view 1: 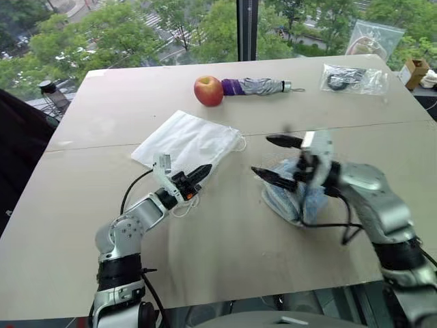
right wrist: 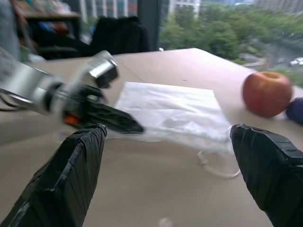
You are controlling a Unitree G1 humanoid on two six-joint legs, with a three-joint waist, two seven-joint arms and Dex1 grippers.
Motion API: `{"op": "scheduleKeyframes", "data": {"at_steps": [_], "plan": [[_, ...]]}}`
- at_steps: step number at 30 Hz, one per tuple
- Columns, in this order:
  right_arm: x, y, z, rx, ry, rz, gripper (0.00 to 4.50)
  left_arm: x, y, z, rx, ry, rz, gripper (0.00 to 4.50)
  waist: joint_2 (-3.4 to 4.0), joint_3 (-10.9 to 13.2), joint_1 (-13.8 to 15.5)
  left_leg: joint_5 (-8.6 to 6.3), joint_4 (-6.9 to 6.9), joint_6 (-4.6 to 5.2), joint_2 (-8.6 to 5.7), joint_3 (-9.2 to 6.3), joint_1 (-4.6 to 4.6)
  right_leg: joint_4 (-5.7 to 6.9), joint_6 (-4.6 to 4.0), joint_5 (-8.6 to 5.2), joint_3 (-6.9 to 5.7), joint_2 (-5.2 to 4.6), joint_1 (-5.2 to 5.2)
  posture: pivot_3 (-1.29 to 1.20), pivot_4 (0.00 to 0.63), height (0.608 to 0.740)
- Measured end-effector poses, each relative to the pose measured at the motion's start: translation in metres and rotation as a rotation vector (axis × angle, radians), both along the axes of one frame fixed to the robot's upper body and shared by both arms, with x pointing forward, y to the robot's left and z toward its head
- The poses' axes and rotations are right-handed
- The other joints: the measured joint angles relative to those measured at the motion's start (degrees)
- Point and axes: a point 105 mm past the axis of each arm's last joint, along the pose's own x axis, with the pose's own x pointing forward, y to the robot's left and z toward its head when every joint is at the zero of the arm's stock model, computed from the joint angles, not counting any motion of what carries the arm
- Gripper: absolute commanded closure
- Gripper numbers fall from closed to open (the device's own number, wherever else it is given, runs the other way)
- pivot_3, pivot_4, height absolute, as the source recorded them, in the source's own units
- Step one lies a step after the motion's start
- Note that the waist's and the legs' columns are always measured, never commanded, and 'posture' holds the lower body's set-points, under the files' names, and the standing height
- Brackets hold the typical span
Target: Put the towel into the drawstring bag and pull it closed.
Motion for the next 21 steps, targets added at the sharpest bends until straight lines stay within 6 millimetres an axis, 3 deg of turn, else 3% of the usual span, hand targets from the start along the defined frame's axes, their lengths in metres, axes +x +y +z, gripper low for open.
{"op": "scheduleKeyframes", "data": {"at_steps": [3,8,13,18,21], "plan": [[0.009,0.024,-0.015,-0.160,-0.181,0.029,0.00,-0.003,-0.001,0.009,0.001,-0.022,-0.019,4.44,-0.02,0.0,-0.3,0.06,-0.02,-0.10,0.00,-0.02,0.00,0.00,0.00,0.00,-0.03,0.01,-0.02,0.00,0.150,0.740],[0.011,0.041,-0.045,-0.330,-0.312,0.107,0.00,-0.006,0.000,0.015,-0.006,-0.029,-0.028,4.44,-0.05,0.0,-0.7,0.06,-0.03,-0.11,0.00,-0.02,-0.02,0.00,-0.01,0.00,0.01,0.03,-0.05,0.00,0.150,0.740],[0.023,0.049,-0.038,-0.375,-0.452,0.094,0.00,-0.010,-0.001,0.022,0.009,-0.050,-0.053,4.44,-0.07,0.0,-0.8,0.06,-0.06,-0.14,0.03,-0.03,0.02,0.01,-0.03,0.01,0.05,0.11,-0.04,0.00,0.150,0.740],[0.029,0.048,-0.044,-0.402,-0.451,0.077,0.00,-0.011,-0.001,0.020,0.017,-0.042,-0.055,4.44,-0.07,0.0,-0.8,0.06,-0.07,-0.15,0.04,-0.05,0.01,0.01,-0.05,0.01,0.11,0.18,-0.05,0.00,0.150,0.740],[0.030,0.048,-0.050,-0.416,-0.432,0.087,0.96,-0.011,-0.001,0.020,0.019,-0.042,-0.055,4.50,-0.07,0.0,-0.8,0.05,-0.08,-0.17,0.07,-0.04,0.02,0.01,-0.06,0.01,0.13,0.21,-0.05,0.00,0.150,0.740]]}}
